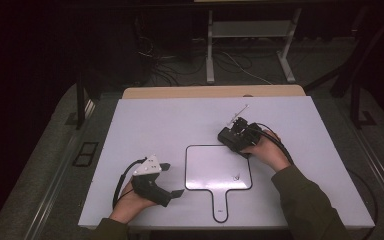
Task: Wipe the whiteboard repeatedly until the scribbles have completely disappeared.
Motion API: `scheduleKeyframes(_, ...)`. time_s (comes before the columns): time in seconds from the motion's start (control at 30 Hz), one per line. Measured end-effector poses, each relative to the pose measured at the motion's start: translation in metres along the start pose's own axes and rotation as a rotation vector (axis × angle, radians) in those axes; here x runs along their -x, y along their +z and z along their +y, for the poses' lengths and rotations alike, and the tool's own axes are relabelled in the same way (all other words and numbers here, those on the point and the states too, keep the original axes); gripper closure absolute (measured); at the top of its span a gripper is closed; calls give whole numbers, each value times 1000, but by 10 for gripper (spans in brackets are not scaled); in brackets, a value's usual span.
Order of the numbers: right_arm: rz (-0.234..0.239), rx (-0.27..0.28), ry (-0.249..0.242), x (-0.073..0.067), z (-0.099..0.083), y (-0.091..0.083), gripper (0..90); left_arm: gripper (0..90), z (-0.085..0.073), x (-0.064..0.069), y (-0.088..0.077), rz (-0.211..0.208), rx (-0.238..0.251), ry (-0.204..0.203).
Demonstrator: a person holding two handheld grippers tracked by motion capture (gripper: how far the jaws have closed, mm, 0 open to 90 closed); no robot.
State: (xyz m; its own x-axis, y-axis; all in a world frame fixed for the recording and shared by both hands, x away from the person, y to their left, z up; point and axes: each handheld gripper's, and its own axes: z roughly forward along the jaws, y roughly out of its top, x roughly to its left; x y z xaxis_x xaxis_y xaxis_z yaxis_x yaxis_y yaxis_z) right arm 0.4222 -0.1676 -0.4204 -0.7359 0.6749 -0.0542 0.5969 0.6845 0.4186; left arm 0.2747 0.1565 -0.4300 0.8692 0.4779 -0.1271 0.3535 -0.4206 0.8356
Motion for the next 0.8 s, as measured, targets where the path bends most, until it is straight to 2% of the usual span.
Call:
scheduleKeyframes(0.27,27,0,0,3,-2,0,379,0,0,0,0,0,-1,4)
scheduleKeyframes(0.6,22,11,8,2,-3,-5,388,0,0,0,0,0,0,5)
scheduleKeyframes(0.8,16,10,-75,-14,-2,-6,389,0,0,0,0,1,-1,4)
